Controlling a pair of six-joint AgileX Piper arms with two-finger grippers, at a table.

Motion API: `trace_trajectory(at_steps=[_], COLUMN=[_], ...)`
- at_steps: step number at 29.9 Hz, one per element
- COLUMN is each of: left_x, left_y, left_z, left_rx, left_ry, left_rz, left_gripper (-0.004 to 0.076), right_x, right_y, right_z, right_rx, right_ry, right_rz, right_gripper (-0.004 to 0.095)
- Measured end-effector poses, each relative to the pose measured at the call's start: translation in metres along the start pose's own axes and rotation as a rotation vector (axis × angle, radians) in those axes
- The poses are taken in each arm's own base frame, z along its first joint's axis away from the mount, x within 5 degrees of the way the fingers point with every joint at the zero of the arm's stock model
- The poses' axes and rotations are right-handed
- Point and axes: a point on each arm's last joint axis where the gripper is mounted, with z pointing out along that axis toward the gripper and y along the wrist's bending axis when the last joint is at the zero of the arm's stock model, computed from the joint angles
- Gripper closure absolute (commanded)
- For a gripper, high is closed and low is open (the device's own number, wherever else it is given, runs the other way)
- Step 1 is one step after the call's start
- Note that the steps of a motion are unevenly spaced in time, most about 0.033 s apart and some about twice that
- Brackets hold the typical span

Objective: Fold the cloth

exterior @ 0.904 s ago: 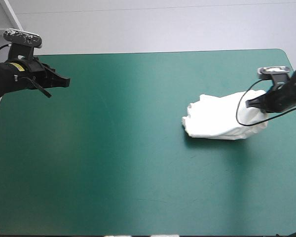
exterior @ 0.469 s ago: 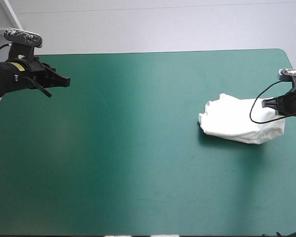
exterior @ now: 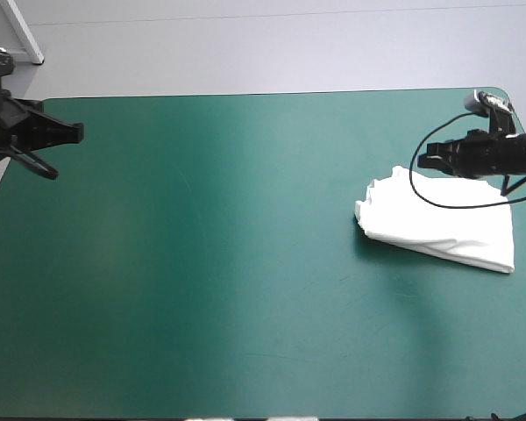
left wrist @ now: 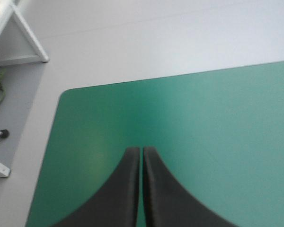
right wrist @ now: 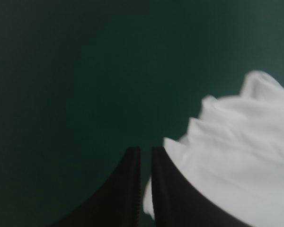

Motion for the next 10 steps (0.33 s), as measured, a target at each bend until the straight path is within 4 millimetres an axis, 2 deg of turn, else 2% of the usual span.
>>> trace_trajectory(at_steps=[3,6,9,10], left_x=[0.002,0.006,0.013,0.016], left_y=[0.008,0.011,0.012,0.013], left_z=[-0.022,-0.042,-0.062,-0.068], left_rx=[-0.067,-0.094,-0.104,-0.105], left_ry=[-0.05,-0.11,-0.177,-0.194], left_rz=[0.0,-0.001,-0.005,-0.009], left_gripper=[0.0705,0.0705,0.0705,0.0705], right_x=[-0.014,-0.019,-0.009,-0.002], right_y=[0.038,0.093,0.153,0.172], right_z=[-0.013,-0.038,-0.071,-0.087], right_rx=[-0.045,-0.035,-0.042,-0.038], right_ry=[-0.093,-0.262,-0.448,-0.521], right_rz=[-0.131,-0.283,-0.403,-0.444], right_gripper=[0.0901,0.0901,0.0901,0.0901])
